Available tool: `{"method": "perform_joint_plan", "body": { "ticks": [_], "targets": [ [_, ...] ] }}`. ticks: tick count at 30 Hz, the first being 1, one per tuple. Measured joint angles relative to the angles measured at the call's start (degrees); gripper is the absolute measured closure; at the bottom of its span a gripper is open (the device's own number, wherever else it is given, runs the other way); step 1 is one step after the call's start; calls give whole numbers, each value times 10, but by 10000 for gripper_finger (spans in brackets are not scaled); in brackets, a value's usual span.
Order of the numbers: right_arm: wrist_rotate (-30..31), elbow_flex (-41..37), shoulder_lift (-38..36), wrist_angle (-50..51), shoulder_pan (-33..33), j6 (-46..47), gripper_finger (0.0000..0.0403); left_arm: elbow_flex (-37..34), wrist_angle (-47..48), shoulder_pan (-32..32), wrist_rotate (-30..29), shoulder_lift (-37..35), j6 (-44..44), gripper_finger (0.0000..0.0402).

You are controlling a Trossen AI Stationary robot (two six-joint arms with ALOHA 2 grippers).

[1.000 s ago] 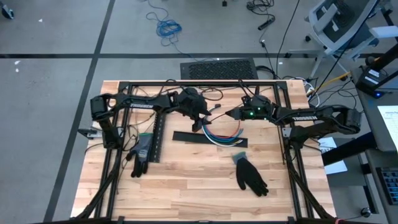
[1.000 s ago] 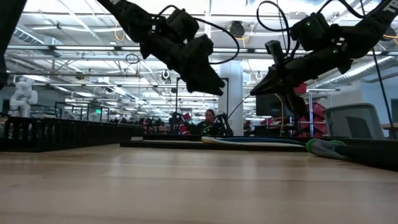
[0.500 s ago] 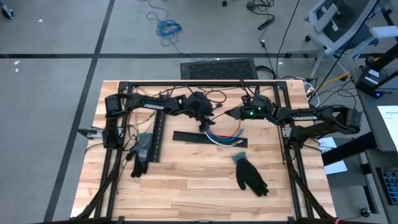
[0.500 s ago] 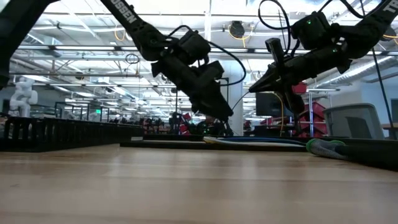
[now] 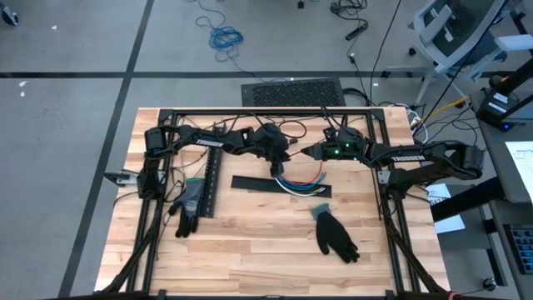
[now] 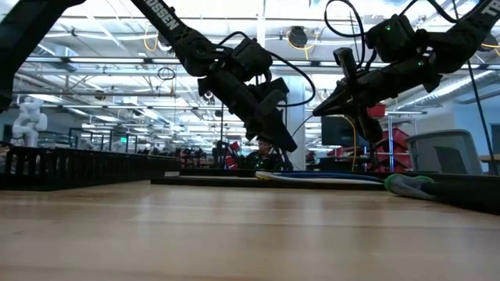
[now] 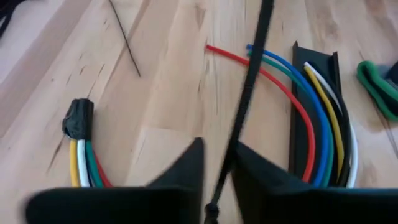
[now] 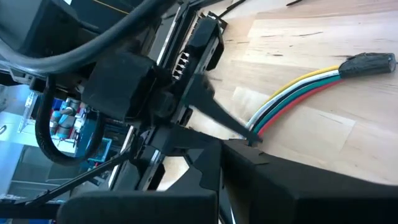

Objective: Ziptie cables
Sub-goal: Wrap the cable wires with the black ziptie

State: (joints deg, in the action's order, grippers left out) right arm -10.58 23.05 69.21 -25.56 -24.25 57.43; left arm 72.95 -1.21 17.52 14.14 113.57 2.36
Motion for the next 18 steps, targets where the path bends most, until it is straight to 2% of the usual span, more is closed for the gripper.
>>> {"method": "perform_joint_plan", "body": {
  "ticks": [1,3,18],
  "targets": [
    [0,0,0,0,0,0,403,0,1,0,1,0,0,376],
    [0,0,0,2,0,0,403,0,4,0,2,0,0,390],
    [5,0,1,-31,0,-12,402,-6,21,-19,-16,-2,28,401]
  ]
}}
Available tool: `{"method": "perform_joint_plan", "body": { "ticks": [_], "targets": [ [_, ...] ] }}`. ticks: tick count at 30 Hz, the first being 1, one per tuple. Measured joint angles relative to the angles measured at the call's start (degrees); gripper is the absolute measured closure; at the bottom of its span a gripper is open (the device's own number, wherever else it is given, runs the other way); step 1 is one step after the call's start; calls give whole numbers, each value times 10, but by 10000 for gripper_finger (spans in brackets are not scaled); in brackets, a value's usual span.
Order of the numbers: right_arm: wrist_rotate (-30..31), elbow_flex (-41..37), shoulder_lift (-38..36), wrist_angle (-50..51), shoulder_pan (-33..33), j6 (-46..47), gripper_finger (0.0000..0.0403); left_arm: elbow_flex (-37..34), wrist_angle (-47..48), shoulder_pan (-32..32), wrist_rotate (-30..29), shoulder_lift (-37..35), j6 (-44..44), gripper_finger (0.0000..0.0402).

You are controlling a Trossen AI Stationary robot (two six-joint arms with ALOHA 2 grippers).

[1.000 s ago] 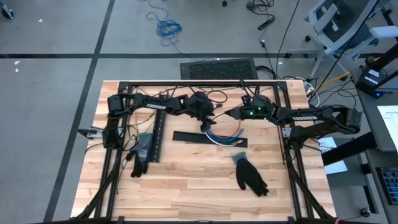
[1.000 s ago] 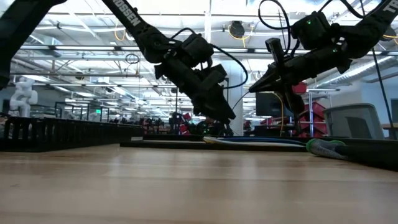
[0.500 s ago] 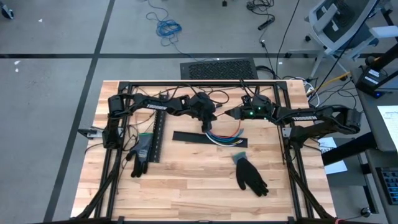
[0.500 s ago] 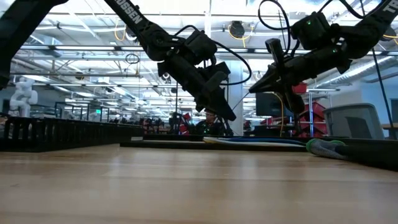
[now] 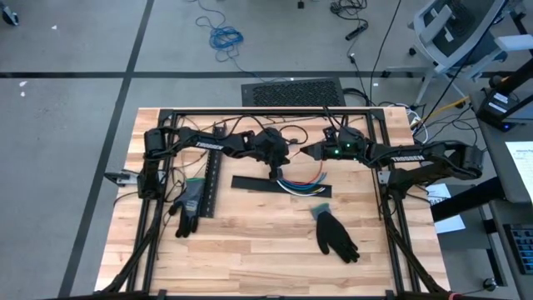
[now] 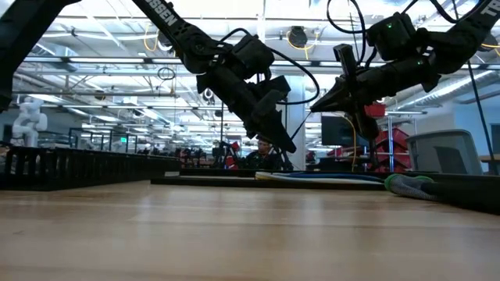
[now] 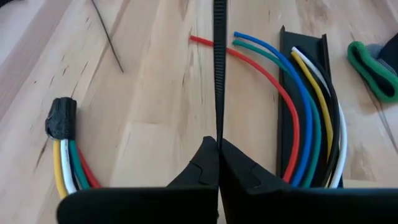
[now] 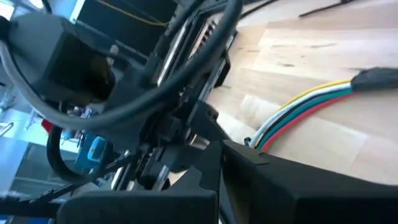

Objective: Ziptie cables
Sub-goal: Wrap the cable wires with the black ziptie

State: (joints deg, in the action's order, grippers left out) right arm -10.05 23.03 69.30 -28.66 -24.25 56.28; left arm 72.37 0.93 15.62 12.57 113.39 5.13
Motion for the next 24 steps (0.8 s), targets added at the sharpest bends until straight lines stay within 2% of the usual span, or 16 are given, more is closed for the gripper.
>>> {"method": "perform_joint_plan", "body": {
  "ticks": [10,15,20,24],
  "targets": [
    [23,1,-2,-69,-20,-14,402,-7,69,0,-2,3,2,390],
    [18,1,-4,-72,-36,-20,402,-7,78,1,-2,3,-2,388],
    [7,1,-6,-51,-39,-41,402,-2,72,1,-2,3,-1,388],
    [29,1,-17,5,-54,-80,402,11,71,1,-2,3,3,398]
  ]
}}
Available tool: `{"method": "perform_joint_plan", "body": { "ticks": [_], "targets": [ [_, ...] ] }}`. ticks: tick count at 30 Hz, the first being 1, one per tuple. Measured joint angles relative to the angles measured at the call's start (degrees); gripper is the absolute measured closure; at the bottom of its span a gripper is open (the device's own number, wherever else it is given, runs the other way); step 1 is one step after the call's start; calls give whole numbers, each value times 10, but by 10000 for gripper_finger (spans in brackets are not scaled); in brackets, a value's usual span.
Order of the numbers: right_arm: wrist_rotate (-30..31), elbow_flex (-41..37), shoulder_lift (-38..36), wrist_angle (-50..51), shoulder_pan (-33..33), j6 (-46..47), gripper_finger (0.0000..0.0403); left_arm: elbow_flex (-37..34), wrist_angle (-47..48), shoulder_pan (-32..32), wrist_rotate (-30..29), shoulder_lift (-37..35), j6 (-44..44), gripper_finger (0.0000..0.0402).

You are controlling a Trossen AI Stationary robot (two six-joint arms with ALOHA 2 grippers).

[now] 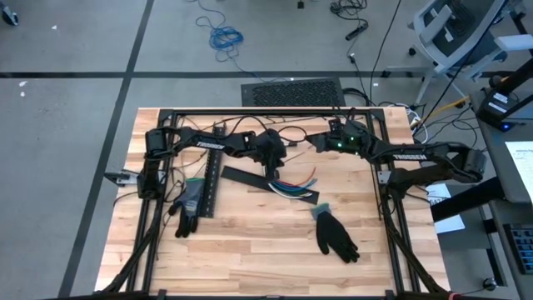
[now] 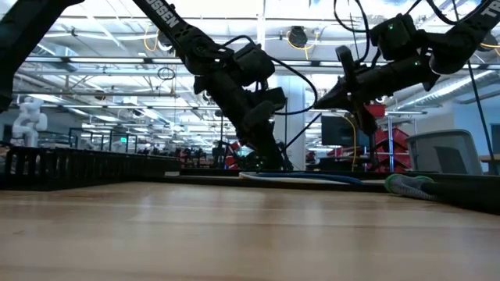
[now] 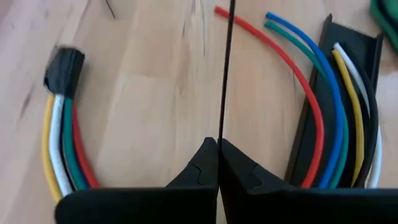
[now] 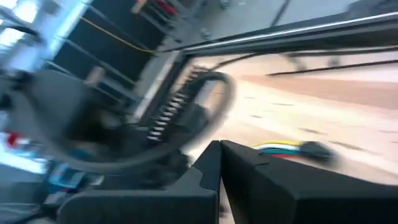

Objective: Ziptie cables
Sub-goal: Wrap the cable wires with the black ziptie

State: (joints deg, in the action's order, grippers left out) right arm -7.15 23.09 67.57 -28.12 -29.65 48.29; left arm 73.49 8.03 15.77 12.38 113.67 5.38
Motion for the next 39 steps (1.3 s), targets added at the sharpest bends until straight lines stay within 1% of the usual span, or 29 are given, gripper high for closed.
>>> {"method": "perform_joint_plan", "body": {
  "ticks": [2,5,7,11,13,15,17,19,21,24,26,29,33,35,39],
  "targets": [
    [10,0,-12,59,-12,-29,402,11,0,0,0,0,0,398],
    [41,0,-29,182,-20,-71,403,36,1,0,2,0,12,398],
    [46,0,-36,239,-18,-92,403,54,0,0,2,-1,27,398],
    [22,0,-35,300,-1,-93,403,81,-1,1,-1,-1,45,398],
    [13,0,-34,315,12,-95,403,88,-1,2,-20,-1,50,398],
    [19,0,-34,338,27,-105,403,90,0,6,-26,-1,51,398],
    [41,-2,-31,344,44,-107,403,90,2,10,-27,-1,44,398],
    [44,-10,-30,330,57,-110,402,90,4,14,-28,-1,40,398],
    [43,-21,-26,289,72,-95,395,90,2,15,-28,-1,40,397],
    [46,-43,-15,210,96,-63,369,90,0,19,-28,-1,34,390],
    [62,-56,-3,157,110,-36,345,90,-1,23,-28,-1,14,377],
    [102,-67,19,65,128,14,308,90,-4,27,-29,-1,9,353],
    [155,-68,59,-47,154,27,270,90,-14,26,-29,-1,-2,328],
    [171,-68,78,-74,164,27,264,90,-17,26,-30,-2,-2,326],
    [187,-69,99,-70,172,29,262,91,-15,26,-36,-2,-2,325]
  ]
}}
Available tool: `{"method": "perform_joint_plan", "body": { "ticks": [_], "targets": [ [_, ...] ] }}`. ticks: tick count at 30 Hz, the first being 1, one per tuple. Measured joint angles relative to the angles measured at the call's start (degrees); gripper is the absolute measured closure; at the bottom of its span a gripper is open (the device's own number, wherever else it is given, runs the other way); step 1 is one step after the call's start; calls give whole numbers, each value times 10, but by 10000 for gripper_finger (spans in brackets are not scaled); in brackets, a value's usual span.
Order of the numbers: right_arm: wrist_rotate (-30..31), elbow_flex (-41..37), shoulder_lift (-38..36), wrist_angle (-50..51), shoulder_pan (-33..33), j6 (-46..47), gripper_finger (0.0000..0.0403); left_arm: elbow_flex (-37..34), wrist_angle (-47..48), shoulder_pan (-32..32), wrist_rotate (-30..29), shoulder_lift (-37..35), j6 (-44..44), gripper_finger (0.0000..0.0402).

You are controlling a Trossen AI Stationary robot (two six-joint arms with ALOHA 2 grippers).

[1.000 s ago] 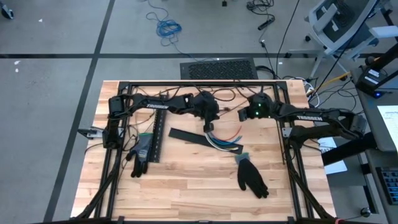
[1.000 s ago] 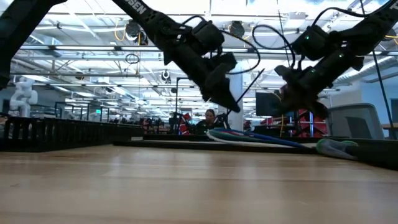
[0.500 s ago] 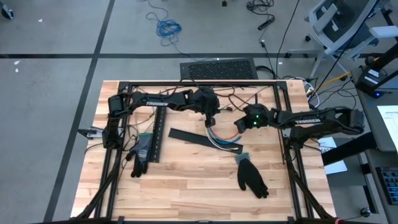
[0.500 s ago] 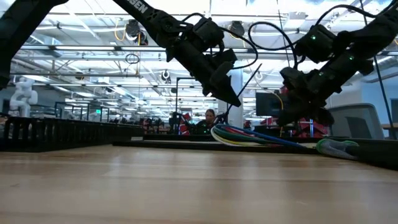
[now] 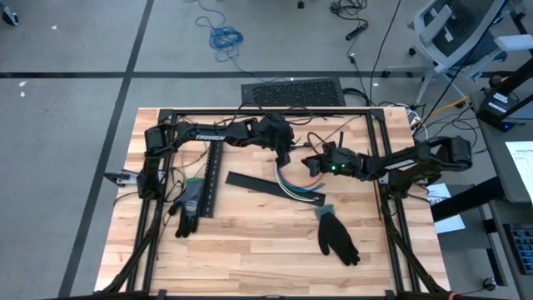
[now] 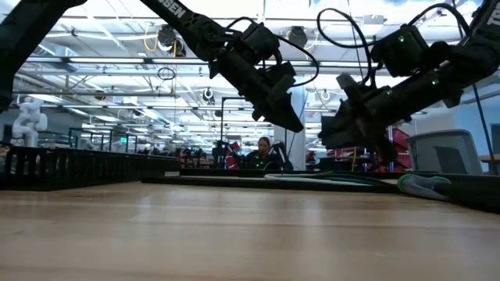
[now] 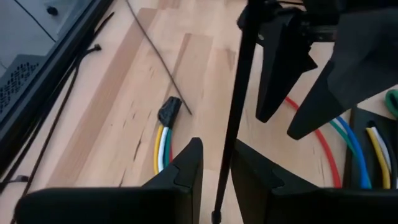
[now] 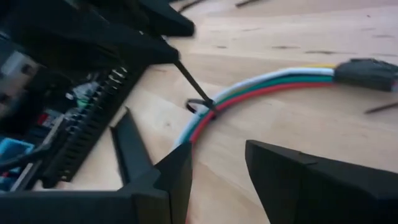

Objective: Ziptie cables
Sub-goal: Wrap the cable wires with the black ziptie

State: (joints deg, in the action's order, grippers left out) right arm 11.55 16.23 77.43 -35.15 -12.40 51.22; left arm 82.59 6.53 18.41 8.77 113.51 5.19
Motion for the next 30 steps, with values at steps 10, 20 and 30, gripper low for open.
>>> {"method": "perform_joint_plan", "body": {
  "ticks": [10,20,30],
  "targets": [
    [-8,0,16,3,2,4,261,0,-18,1,-1,0,1,324],
    [-8,0,16,2,1,4,261,0,-78,0,-2,0,-3,324],
    [2,0,16,7,1,2,261,0,-106,0,-2,0,-3,324]
  ]
}}
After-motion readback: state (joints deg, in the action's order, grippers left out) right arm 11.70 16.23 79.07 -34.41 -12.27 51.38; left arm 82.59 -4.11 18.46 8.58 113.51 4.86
